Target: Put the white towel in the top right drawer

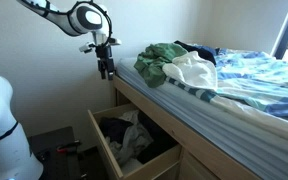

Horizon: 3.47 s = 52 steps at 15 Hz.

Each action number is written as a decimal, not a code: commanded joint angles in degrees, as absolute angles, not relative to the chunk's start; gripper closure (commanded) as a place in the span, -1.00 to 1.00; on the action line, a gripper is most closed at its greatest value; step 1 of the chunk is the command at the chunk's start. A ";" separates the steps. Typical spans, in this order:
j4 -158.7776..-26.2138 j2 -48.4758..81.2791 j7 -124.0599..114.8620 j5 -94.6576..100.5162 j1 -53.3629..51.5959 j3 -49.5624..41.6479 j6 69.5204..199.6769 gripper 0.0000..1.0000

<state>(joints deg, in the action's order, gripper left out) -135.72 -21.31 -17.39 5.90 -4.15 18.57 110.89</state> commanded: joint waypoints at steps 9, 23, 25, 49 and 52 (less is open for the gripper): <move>-135.61 -21.08 -17.91 6.50 -5.82 17.08 110.72 -1.00; -135.76 -21.93 -19.61 5.55 -6.44 16.41 113.86 -1.00; -135.82 -22.27 -20.83 5.33 -6.56 16.26 115.16 -1.00; -138.73 -29.02 -35.20 -7.44 -4.81 13.86 132.62 -1.00; -139.52 -29.76 -36.25 -8.37 -4.32 13.59 133.95 -1.00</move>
